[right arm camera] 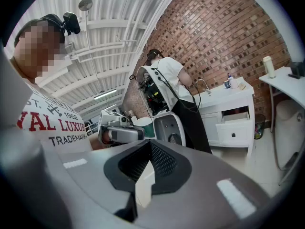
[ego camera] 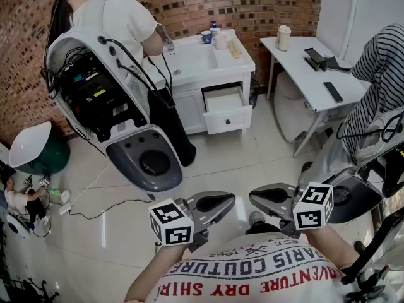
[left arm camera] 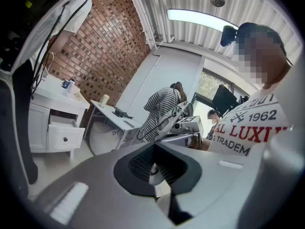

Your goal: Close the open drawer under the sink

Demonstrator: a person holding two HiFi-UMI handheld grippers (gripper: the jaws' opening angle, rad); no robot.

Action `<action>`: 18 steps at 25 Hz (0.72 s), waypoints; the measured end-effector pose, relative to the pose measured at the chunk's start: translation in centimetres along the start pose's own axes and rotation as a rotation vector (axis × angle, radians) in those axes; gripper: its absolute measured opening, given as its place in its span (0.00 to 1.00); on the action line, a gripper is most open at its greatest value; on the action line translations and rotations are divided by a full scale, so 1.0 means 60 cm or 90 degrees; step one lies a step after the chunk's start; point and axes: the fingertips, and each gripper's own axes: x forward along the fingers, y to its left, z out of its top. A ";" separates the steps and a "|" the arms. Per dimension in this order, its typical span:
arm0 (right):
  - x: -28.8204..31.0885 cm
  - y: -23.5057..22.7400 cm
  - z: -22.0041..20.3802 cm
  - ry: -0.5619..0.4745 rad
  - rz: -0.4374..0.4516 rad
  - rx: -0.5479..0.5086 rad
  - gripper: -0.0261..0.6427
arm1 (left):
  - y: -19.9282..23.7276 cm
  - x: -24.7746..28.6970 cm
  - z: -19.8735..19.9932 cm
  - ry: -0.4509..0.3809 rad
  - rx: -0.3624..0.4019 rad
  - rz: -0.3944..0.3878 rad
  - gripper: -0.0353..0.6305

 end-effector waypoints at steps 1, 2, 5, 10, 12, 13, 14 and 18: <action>0.001 -0.008 0.005 -0.003 0.000 0.001 0.05 | 0.007 0.003 0.001 -0.001 -0.003 0.001 0.03; 0.003 -0.017 0.009 -0.006 -0.001 0.002 0.05 | 0.014 0.006 0.001 -0.001 -0.006 0.002 0.03; 0.007 -0.049 0.027 -0.022 -0.014 -0.003 0.05 | 0.038 0.018 0.002 0.000 -0.015 0.004 0.03; 0.016 -0.122 0.050 -0.038 -0.031 -0.017 0.05 | 0.098 0.042 0.011 -0.004 -0.018 0.023 0.03; 0.024 -0.160 0.058 -0.041 -0.030 -0.017 0.05 | 0.131 0.052 0.016 -0.004 -0.024 0.036 0.03; 0.031 -0.180 0.062 -0.041 -0.024 -0.015 0.05 | 0.149 0.057 0.017 -0.002 -0.029 0.044 0.03; 0.039 -0.200 0.067 -0.038 -0.018 -0.014 0.05 | 0.169 0.063 0.019 0.000 -0.035 0.051 0.03; 0.071 -0.300 0.091 -0.015 -0.010 -0.027 0.05 | 0.264 0.102 0.037 0.003 -0.060 0.075 0.03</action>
